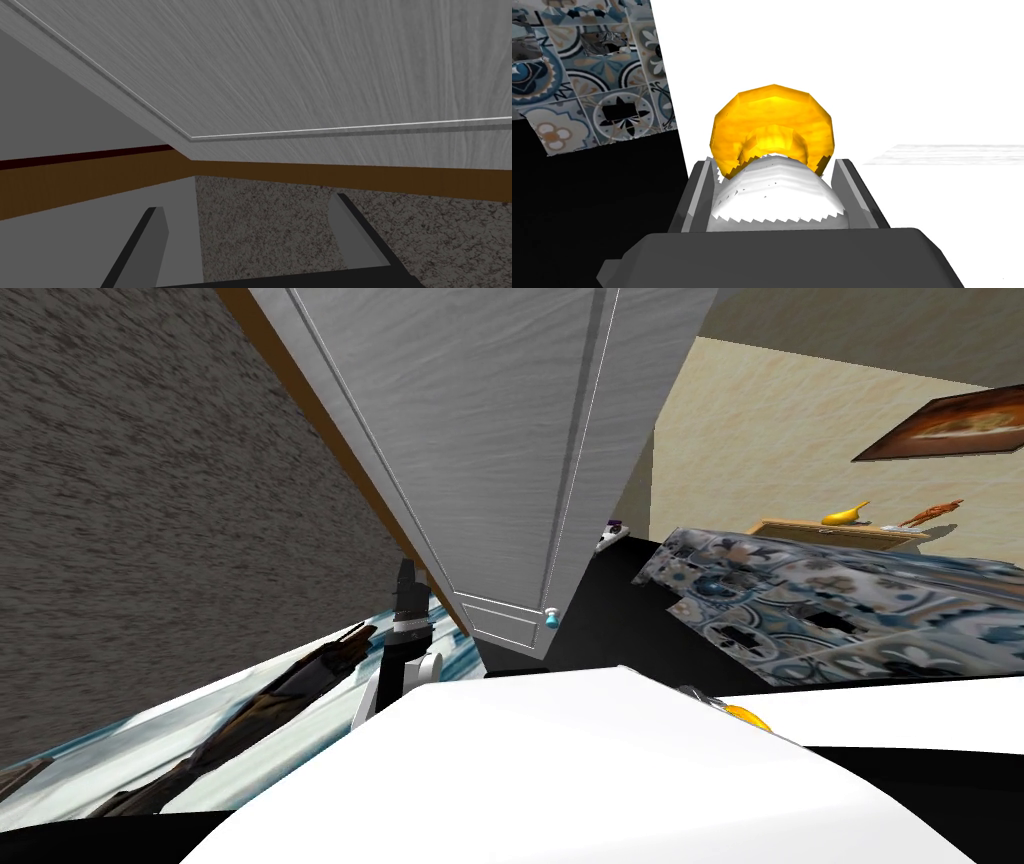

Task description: Push the door open

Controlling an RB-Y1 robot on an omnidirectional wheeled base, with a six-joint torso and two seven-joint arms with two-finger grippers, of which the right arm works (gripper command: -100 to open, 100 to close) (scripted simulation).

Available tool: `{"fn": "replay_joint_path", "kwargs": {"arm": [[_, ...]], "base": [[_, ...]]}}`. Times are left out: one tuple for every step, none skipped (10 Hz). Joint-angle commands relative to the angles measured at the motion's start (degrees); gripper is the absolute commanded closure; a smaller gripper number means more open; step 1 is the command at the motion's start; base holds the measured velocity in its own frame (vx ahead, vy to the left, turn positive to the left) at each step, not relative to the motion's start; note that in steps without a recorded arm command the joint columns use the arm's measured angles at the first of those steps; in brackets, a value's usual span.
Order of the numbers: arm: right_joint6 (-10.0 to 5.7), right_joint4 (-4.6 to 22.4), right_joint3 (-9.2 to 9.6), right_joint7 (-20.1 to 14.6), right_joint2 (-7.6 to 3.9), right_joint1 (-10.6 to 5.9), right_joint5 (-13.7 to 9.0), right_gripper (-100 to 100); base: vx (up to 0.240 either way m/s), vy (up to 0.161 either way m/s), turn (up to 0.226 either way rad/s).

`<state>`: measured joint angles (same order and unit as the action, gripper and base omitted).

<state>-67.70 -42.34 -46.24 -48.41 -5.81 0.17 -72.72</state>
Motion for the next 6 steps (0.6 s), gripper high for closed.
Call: {"fn": "replay_joint_path", "kwargs": {"arm": [[-1.71,0.20,-1.81,0.47,-0.09,0.21,-1.35,100],[-1.71,0.20,-1.81,0.47,-0.09,0.21,-1.35,100],[-2.62,0.49,-3.13,0.92,-0.07,0.12,-2.48,100],[-2.95,0.59,-3.60,1.08,-0.06,0.09,-2.89,100],[-3.29,0.69,-4.09,1.25,-0.05,0.06,-3.31,100],[-3.18,1.72,-3.62,0.75,-0.34,-0.47,-2.93,100]], "base": [[0.030,-0.207,0.061],[0.039,-0.148,0.004],[0.013,-0.177,0.043],[-0.007,-0.210,0.055],[0.010,-0.174,0.016],[0.005,-0.075,-0.004]]}}
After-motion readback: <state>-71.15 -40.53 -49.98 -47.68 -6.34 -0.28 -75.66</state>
